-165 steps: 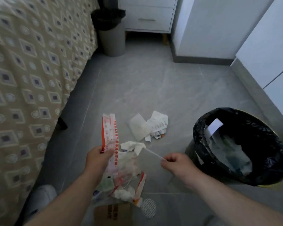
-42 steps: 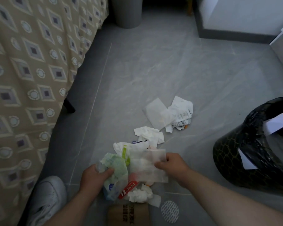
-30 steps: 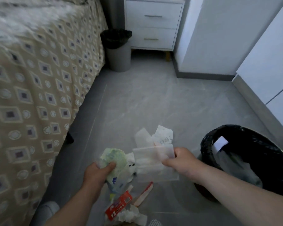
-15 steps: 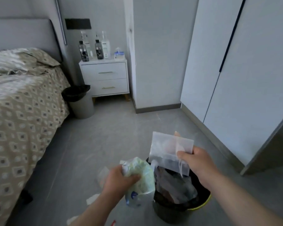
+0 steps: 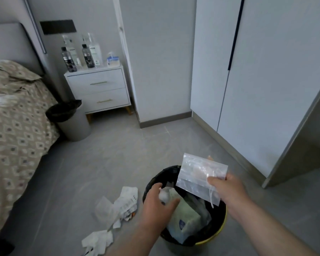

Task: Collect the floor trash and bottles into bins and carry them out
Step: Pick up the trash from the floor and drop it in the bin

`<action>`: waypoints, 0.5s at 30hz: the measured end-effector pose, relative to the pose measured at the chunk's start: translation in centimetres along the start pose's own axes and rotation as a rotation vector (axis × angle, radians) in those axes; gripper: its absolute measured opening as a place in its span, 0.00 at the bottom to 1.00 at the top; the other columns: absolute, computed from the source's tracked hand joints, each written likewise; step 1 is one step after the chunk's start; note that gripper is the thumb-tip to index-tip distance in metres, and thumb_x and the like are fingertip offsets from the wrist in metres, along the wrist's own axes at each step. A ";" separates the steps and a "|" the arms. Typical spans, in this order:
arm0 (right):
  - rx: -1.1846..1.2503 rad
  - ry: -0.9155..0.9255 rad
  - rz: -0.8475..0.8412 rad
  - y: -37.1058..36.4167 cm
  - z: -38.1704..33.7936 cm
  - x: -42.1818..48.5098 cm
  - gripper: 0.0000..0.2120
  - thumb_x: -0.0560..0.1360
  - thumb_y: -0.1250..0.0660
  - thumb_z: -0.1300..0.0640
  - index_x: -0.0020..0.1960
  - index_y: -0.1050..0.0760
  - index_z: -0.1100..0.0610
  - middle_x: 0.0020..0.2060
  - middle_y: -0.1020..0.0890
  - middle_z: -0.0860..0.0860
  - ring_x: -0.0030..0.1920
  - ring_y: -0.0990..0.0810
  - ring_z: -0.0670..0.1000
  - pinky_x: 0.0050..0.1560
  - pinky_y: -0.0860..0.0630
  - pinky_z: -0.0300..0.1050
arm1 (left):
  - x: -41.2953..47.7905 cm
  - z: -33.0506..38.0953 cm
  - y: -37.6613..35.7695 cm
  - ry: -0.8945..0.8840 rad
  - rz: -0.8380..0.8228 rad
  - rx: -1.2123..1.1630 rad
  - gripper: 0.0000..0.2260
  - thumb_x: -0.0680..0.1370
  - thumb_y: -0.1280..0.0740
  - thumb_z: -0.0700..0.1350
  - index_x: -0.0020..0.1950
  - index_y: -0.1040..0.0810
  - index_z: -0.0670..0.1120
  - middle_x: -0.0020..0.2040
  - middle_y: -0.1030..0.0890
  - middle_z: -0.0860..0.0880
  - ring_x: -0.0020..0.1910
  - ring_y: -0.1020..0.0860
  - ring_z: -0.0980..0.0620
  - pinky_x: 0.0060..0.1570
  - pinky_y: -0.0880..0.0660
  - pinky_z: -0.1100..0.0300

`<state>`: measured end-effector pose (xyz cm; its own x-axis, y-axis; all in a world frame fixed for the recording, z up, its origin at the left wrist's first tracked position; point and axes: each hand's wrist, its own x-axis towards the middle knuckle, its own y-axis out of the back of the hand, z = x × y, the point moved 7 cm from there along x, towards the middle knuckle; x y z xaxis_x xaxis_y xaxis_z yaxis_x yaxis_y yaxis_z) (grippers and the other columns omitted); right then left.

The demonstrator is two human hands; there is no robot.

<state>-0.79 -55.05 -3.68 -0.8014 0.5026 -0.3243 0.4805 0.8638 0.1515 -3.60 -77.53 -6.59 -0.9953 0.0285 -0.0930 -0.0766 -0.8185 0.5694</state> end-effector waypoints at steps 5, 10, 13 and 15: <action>-0.035 -0.015 0.012 0.0 0.2 -0.4 0.07 0.70 0.30 0.63 0.48 0.20 0.58 0.42 0.16 0.55 0.42 0.17 0.55 0.46 0.21 0.49 | -2.5 0.1 0.3 -0.321 -0.220 0.352 0.40 0.72 0.39 0.64 0.78 0.52 0.53 0.76 0.49 0.60 0.77 0.50 0.57 0.75 0.47 0.58; -0.125 0.022 -0.032 -0.9 0.2 -1.3 0.05 0.71 0.31 0.63 0.46 0.20 0.58 0.41 0.15 0.54 0.41 0.17 0.55 0.38 0.24 0.43 | -2.7 -3.8 1.0 -0.183 -0.247 0.599 0.50 0.67 0.42 0.71 0.77 0.65 0.50 0.77 0.65 0.54 0.75 0.65 0.56 0.76 0.58 0.55; -0.235 0.050 -0.067 -1.9 0.5 -1.1 0.05 0.70 0.33 0.65 0.43 0.20 0.59 0.40 0.16 0.59 0.40 0.17 0.56 0.37 0.25 0.43 | -2.9 -4.6 0.6 -0.168 -0.300 0.594 0.46 0.71 0.42 0.69 0.77 0.63 0.50 0.77 0.66 0.55 0.76 0.65 0.56 0.75 0.57 0.56; -0.361 0.028 -0.132 -3.3 1.6 -0.8 0.05 0.70 0.33 0.65 0.43 0.20 0.59 0.40 0.17 0.60 0.39 0.19 0.55 0.37 0.26 0.44 | -3.0 -4.7 0.7 -0.190 -0.291 0.557 0.44 0.73 0.42 0.68 0.77 0.63 0.51 0.75 0.67 0.57 0.76 0.65 0.56 0.73 0.59 0.58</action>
<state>-1.15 -58.40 -5.41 -0.8599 0.3826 -0.3378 0.2200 0.8751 0.4310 -0.34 -80.94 -9.77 -0.9184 0.3470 -0.1903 -0.3134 -0.3440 0.8851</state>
